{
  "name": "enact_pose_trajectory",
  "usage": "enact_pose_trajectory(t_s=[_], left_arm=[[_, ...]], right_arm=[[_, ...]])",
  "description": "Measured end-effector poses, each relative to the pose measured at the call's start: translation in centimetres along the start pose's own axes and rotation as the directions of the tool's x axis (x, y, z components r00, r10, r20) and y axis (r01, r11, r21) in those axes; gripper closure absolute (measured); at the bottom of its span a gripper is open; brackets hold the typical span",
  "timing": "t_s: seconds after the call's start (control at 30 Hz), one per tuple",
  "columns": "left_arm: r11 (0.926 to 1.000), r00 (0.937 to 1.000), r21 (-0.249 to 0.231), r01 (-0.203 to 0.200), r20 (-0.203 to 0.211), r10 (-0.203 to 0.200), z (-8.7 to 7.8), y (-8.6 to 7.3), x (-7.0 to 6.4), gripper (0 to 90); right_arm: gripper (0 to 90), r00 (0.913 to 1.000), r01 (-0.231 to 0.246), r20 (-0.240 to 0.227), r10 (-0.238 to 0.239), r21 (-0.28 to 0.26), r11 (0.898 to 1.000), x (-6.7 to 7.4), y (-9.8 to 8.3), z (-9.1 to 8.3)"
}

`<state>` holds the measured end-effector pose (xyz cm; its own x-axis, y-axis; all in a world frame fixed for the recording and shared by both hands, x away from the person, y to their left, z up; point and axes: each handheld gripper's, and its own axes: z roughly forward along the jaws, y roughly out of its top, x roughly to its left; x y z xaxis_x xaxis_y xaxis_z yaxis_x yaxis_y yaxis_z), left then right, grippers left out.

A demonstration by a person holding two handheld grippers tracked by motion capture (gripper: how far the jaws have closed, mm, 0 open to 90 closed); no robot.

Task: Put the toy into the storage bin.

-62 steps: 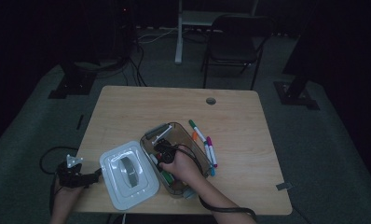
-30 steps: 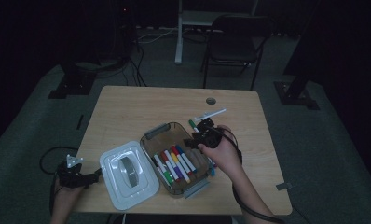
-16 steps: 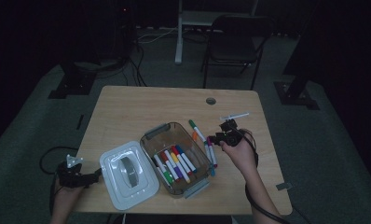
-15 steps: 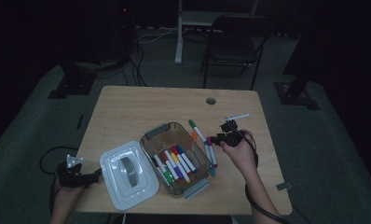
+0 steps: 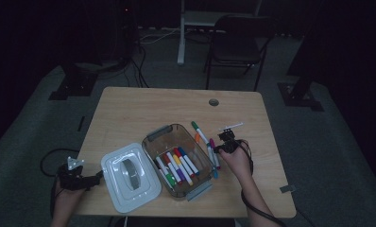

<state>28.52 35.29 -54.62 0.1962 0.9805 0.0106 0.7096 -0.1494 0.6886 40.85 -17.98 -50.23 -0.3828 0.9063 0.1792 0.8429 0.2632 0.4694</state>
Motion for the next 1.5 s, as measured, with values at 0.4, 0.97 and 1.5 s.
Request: enact_pose_trajectory(t_s=[0.4,0.97,1.5], left_arm=[[1.0,1.0,0.0,0.0,0.0,0.0,0.0,0.0,0.0,2.2],[1.0,1.0,0.0,0.0,0.0,0.0,0.0,0.0,0.0,2.2],[1.0,1.0,0.0,0.0,0.0,0.0,0.0,0.0,0.0,2.2]], right_arm=[[75.0,0.9984,-0.031,0.048,0.029,0.032,0.999,-1.1,-0.7,0.6],[76.9,0.9881,-0.154,-0.012,0.153,-0.033,0.988,-2.9,-0.9,-3.0],[76.9,0.9908,-0.092,-0.114,0.073,-0.17,0.981,0.6,0.8,-10.3]])
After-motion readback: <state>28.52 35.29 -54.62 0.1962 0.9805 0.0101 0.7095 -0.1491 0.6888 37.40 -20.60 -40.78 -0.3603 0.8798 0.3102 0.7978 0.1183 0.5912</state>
